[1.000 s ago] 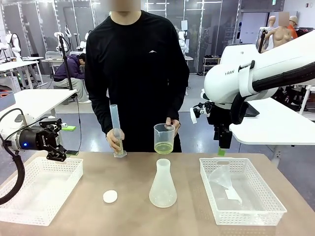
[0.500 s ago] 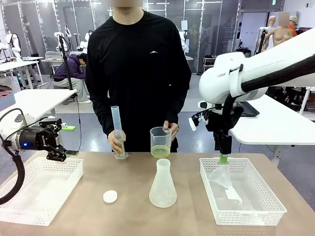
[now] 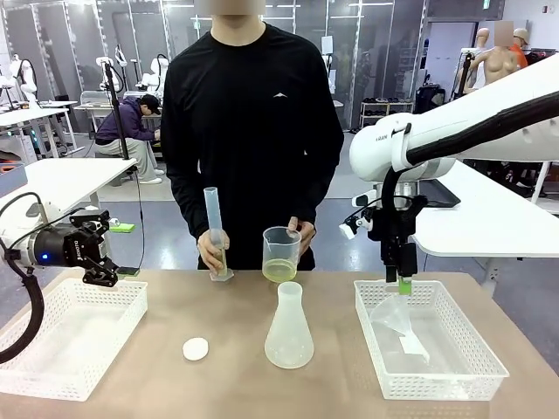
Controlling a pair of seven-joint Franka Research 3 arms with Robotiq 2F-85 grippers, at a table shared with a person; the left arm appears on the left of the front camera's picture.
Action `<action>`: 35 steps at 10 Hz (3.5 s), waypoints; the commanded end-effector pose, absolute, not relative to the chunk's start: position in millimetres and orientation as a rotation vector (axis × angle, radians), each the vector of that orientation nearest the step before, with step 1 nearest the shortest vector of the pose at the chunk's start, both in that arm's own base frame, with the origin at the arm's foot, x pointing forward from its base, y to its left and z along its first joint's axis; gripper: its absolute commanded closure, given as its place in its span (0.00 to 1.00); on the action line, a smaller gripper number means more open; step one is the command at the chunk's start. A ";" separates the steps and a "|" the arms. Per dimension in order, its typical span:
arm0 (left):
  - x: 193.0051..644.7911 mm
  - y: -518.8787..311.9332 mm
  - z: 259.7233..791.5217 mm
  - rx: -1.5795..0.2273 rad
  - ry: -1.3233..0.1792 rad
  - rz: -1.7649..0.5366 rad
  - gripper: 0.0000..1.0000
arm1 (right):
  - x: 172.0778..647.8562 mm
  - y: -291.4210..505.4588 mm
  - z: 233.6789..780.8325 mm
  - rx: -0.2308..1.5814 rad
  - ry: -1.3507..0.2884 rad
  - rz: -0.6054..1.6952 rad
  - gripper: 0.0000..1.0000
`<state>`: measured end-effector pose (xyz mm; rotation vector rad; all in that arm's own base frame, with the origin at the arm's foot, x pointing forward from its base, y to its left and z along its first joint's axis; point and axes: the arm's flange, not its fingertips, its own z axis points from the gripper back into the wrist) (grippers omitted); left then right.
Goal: Prepare the solutions needed for the experiment.
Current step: Pick up the Plastic Funnel and insert it into the Big flask.
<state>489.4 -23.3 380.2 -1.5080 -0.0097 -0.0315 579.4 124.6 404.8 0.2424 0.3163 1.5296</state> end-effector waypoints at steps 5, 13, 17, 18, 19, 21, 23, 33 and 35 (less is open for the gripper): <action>489.6 -23.2 381.5 -1.512 -0.012 -0.030 0.00 | 620.4 110.5 376.4 0.306 0.344 1.600 0.00; 489.6 -23.2 381.5 -1.512 -0.012 -0.030 0.00 | 631.0 111.1 341.6 0.458 0.480 1.668 0.00; 489.6 -23.2 381.5 -1.512 -0.012 -0.030 0.00 | 634.3 113.3 334.5 0.465 0.541 1.672 0.39; 489.6 -23.2 381.5 -1.512 -0.012 -0.030 0.00 | 634.5 113.5 333.1 0.470 0.550 1.678 0.25; 489.6 -23.2 381.5 -1.512 -0.012 -0.030 0.00 | 634.3 113.6 332.6 0.473 0.544 1.678 0.59; 489.6 -23.2 381.5 -1.512 -0.012 -0.030 0.00 | 634.2 112.9 331.3 0.480 0.541 1.671 0.79; 489.6 -23.2 381.5 -1.512 -0.012 -0.030 0.00 | 634.2 113.3 329.6 0.486 0.548 1.671 0.99; 489.6 -23.2 381.5 -1.512 -0.012 -0.030 0.00 | 602.4 124.7 419.6 0.165 0.391 1.419 1.00; 489.6 -23.2 381.5 -1.512 -0.012 -0.030 0.00 | 571.0 133.3 471.8 0.006 0.270 1.391 1.00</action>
